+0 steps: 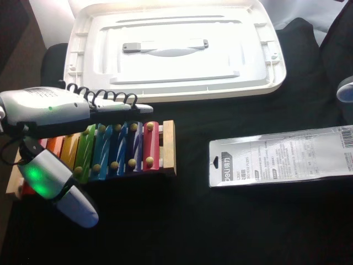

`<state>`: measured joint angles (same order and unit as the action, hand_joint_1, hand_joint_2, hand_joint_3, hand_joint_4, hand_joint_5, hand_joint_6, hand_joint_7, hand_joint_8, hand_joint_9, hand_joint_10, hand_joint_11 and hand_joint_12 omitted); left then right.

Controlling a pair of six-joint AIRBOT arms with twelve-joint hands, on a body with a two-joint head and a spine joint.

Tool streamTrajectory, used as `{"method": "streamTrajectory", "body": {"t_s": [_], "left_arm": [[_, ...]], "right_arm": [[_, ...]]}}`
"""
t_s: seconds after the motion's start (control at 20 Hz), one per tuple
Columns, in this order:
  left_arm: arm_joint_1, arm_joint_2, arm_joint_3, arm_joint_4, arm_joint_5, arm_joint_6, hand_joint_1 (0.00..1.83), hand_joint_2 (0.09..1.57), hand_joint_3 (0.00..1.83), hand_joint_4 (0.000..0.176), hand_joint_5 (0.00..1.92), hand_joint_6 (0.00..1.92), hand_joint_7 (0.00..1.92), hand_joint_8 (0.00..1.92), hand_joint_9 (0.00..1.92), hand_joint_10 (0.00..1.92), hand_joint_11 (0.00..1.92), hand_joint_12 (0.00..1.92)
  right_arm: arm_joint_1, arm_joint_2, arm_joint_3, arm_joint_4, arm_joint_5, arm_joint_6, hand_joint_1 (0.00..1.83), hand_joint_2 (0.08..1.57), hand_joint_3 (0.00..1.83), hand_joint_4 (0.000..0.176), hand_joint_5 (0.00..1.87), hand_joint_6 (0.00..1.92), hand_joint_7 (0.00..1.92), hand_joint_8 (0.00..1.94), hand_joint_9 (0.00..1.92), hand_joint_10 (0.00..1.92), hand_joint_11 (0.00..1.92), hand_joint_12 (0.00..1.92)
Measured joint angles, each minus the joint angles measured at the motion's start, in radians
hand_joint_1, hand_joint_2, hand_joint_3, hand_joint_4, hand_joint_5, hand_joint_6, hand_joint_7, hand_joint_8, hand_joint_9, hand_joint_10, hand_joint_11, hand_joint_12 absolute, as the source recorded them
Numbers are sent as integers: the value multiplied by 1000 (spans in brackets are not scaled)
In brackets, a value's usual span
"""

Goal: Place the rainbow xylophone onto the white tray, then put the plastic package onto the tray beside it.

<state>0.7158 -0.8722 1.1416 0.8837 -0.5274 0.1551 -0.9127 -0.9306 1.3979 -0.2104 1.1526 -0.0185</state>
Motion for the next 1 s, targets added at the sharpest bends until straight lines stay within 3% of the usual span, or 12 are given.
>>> {"method": "streamTrajectory", "body": {"t_s": [0.05,0.2,0.25,0.3,0.4,0.5,0.6,0.65,0.7,0.75,0.85,1.0], "left_arm": [[0,-6,10,-8,1,0,640,568,2,1,0,0,131,9,202,15,222,107],[0,-18,26,-23,10,0,661,569,3,0,0,0,121,2,179,2,190,88],[0,-21,31,-25,10,0,640,566,1,8,0,0,128,5,186,5,188,86],[0,-23,34,-32,13,0,629,572,3,2,0,0,135,7,192,7,199,90],[0,-23,42,-44,16,2,665,588,9,14,0,0,128,2,176,0,179,80],[0,-23,43,-54,27,6,659,596,8,30,0,0,101,3,155,2,186,80],[0,-23,43,-50,35,10,677,590,4,42,0,0,114,7,160,3,175,74],[0,-23,43,-45,41,11,643,596,6,22,0,0,130,12,179,11,194,83],[0,-23,43,-42,50,11,648,587,1,26,0,0,126,9,174,7,184,78],[0,-24,44,-38,59,11,635,589,2,15,0,0,121,6,183,10,195,83],[0,-29,47,-37,71,13,623,590,2,25,0,0,115,3,180,7,180,77],[0,-41,53,-26,76,13,610,592,2,17,0,0,124,4,160,0,155,65]], "right_arm": [[0,0,0,0,3,0,835,755,0,8,61,5,145,4,114,2,184,42],[0,-1,0,0,2,1,784,724,0,0,61,2,160,8,125,5,211,52],[0,-1,0,1,2,1,805,739,0,1,58,1,160,6,122,3,201,47],[0,-1,0,0,2,1,785,736,0,0,56,0,165,7,129,5,207,49],[0,-5,0,1,6,2,792,739,0,0,58,1,160,4,125,3,196,44],[0,-7,0,-2,7,2,795,733,0,21,61,2,158,2,118,0,186,39],[0,-7,0,-2,8,2,773,721,0,15,61,2,153,0,108,0,171,32],[0,-7,0,-2,8,2,758,716,0,10,60,1,151,0,102,0,166,29],[0,-7,0,-4,8,3,733,711,0,9,58,0,151,0,105,2,175,33],[0,-7,0,-5,8,3,709,705,0,3,53,0,145,0,105,2,179,35],[0,-7,0,-5,9,3,682,688,0,6,52,0,147,1,117,6,187,37],[0,-9,0,-11,11,3,668,689,0,0,52,0,145,0,122,6,201,42]]}}
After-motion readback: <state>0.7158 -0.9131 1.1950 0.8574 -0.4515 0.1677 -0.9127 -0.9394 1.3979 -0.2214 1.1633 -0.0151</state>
